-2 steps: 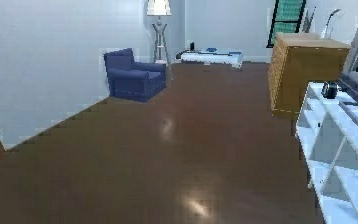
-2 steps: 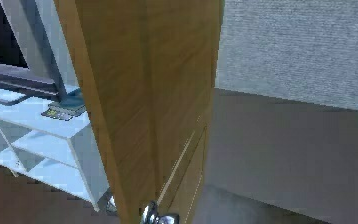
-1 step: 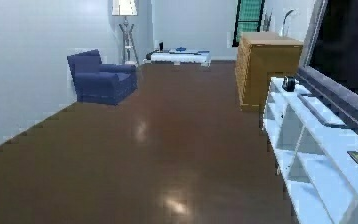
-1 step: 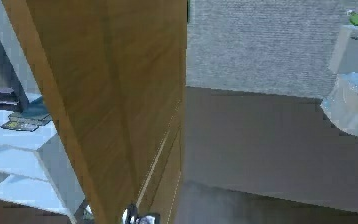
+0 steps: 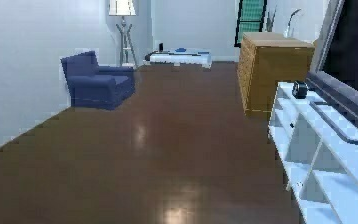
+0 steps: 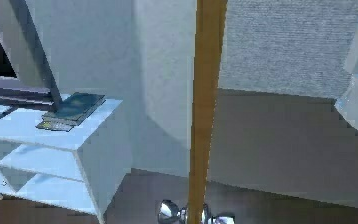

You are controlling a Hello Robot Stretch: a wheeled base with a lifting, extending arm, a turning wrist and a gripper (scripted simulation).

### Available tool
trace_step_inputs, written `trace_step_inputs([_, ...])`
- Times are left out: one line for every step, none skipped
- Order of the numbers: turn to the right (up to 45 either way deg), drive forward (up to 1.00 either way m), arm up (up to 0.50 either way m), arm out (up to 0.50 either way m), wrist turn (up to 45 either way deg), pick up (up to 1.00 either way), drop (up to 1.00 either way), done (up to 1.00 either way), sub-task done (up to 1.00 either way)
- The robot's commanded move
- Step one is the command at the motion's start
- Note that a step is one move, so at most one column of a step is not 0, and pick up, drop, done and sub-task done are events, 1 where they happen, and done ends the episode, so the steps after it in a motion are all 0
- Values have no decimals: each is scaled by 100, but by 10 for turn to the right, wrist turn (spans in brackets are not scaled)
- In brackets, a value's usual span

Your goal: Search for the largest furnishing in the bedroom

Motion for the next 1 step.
trace_step_inputs([120,0,0,0,0,0,0,0,0])
